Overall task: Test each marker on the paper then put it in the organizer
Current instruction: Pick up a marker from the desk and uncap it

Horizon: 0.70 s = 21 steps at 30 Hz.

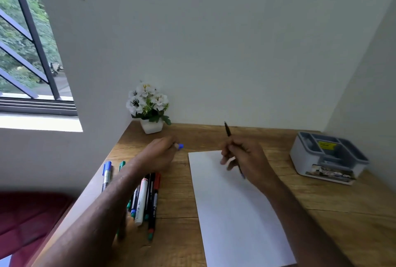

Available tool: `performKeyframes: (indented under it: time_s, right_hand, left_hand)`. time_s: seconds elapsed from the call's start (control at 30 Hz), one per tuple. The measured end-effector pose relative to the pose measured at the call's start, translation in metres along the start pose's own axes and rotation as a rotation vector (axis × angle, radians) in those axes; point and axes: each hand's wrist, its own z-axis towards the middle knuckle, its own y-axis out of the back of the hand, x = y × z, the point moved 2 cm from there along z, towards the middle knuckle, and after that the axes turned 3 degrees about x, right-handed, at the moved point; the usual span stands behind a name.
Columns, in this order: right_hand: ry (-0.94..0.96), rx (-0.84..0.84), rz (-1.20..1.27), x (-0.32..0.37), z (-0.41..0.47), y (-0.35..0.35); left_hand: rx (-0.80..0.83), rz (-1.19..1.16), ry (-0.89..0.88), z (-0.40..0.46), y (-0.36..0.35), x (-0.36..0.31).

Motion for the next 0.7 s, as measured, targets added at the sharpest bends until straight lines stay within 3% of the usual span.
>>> performKeyframes:
  time_s: [0.1,0.23,0.37,0.5,0.7]
  right_hand:
    - [-0.076,0.045,0.226,0.004,-0.002,-0.004]
    - [-0.052,0.008,-0.128,-0.010,-0.008,-0.023]
    - [-0.035,0.119,-0.380,-0.011,-0.024,-0.042]
    - [0.022,0.188,-0.440,-0.010,-0.040,-0.039]
    - [0.091,0.214,-0.349,0.001,-0.067,-0.033]
  left_hand:
    - [-0.030,0.078,0.074,0.002,0.000,0.006]
    - [-0.023,0.244,0.094,0.003,-0.001,0.009]
    - [0.047,0.246,0.036,0.001,-0.002,0.003]
    - [0.041,0.217,-0.014,0.001,-0.001,0.000]
    - [0.207,0.218,-0.048,-0.003,-0.005,-0.010]
